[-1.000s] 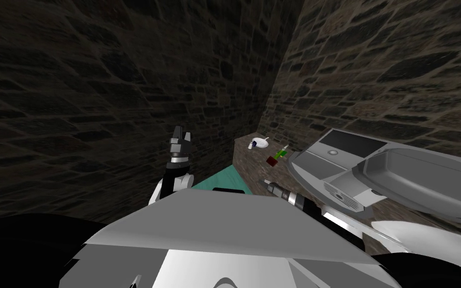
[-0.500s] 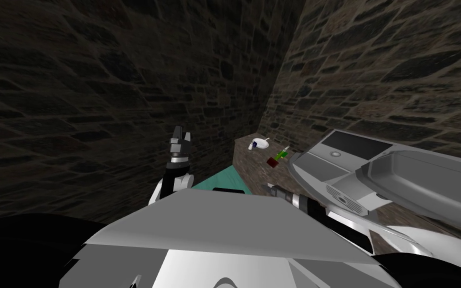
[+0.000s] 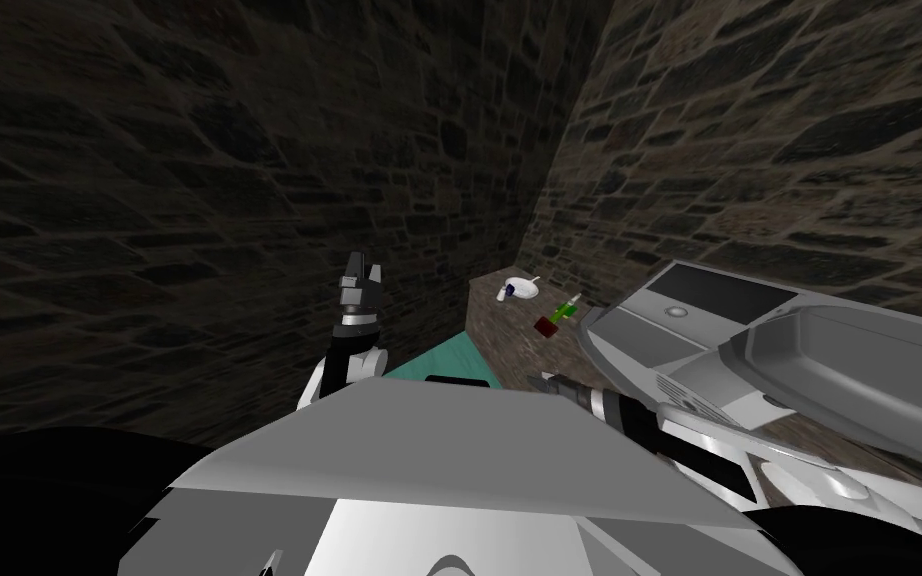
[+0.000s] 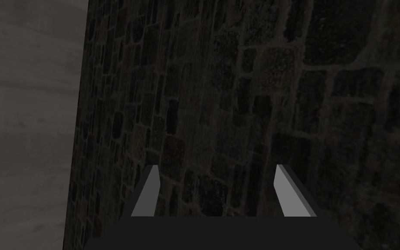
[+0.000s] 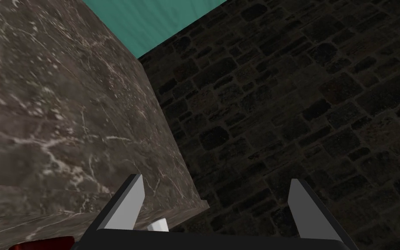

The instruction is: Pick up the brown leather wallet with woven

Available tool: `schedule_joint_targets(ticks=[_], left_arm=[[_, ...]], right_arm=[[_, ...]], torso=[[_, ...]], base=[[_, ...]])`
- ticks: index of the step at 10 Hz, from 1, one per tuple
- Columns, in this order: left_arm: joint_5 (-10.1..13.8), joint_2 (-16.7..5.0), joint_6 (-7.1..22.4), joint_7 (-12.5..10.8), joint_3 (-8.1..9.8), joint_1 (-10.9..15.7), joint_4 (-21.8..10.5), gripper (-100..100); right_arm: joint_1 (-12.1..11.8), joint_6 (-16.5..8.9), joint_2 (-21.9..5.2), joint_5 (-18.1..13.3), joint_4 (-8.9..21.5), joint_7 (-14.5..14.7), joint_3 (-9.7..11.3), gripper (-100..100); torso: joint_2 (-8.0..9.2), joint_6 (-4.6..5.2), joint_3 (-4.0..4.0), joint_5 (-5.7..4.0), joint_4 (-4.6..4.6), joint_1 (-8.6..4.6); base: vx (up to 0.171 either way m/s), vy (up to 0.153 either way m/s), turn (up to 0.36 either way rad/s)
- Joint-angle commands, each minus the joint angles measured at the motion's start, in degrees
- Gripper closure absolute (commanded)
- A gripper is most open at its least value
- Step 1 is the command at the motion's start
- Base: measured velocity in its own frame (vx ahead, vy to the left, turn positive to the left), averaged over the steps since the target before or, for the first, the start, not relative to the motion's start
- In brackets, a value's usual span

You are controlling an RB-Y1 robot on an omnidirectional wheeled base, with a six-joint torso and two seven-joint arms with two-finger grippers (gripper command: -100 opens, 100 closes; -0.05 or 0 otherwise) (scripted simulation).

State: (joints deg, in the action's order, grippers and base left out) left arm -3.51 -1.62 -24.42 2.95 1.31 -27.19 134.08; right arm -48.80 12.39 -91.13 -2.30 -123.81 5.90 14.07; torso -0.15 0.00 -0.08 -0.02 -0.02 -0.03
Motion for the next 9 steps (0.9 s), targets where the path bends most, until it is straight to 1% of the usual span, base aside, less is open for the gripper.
schedule_joint_targets(ticks=[1, 2, 3, 4, 5, 7, 8, 9], left_arm=[[0.0, 0.0, 0.0, 0.0, 0.0, 0.0, 0.0, 0], [0.0, 0.0, 0.0, 0.0, 0.0, 0.0, 0.0, 0], [0.0, 0.0, 0.0, 0.0, 0.0, 0.0, 0.0, 0], [0.0, 0.0, 0.0, 0.0, 0.0, 0.0, 0.0, 0], [0.0, 0.0, 0.0, 0.0, 0.0, 0.0, 0.0, 0], [0.0, 0.0, 0.0, 0.0, 0.0, 0.0, 0.0, 0], [0.0, 0.0, 0.0, 0.0, 0.0, 0.0, 0.0, 0], [0.0, 0.0, 0.0, 0.0, 0.0, 0.0, 0.0, 0]], right_arm=[[-0.2, -0.4, -2.9, 0.1, 0.1, -0.1, 0.1, -100], [-0.2, -0.4, -3.5, 0.1, 0.1, -0.1, 0.1, -100], [-0.5, -1.0, -5.8, 0.3, 0.5, -0.4, 0.4, -100], [-0.5, -1.0, -7.7, 0.3, 0.5, -0.4, 0.4, -100], [-0.7, -1.6, -9.3, 0.6, 0.8, -0.6, 0.7, -100], [-0.7, -1.6, -12.1, 0.6, 0.8, -0.6, 0.7, -100], [-0.8, -2.2, -14.1, 0.8, 1.1, -0.8, 1.0, -100], [-0.8, -2.2, -15.9, 0.8, 1.1, -0.8, 1.0, -100]], torso=[[0.0, 0.0, 0.0, 0.0, 0.0, 0.0], [-0.01, 0.0, -0.01, 0.0, -0.01, 0.0], [0.03, 0.01, 0.02, 0.0, 0.0, 0.01], [0.01, 0.0, 0.01, 0.0, 0.0, -0.02], [-0.01, 0.0, -0.01, -0.01, 0.0, -0.02], [-0.09, 0.0, -0.06, -0.01, -0.03, -0.01], [0.0, 0.01, 0.0, 0.0, 0.0, 0.02], [-0.02, 0.0, -0.01, 0.0, 0.0, 0.03]], base=[[0.035, -0.011, 0.014], [0.017, -0.007, 0.001], [0.028, -0.016, 0.017], [0.035, -0.016, 0.013], [0.063, -0.014, 0.017], [0.036, -0.01, 0.007], [0.035, -0.005, 0.015], [0.041, -0.015, 0.01]])
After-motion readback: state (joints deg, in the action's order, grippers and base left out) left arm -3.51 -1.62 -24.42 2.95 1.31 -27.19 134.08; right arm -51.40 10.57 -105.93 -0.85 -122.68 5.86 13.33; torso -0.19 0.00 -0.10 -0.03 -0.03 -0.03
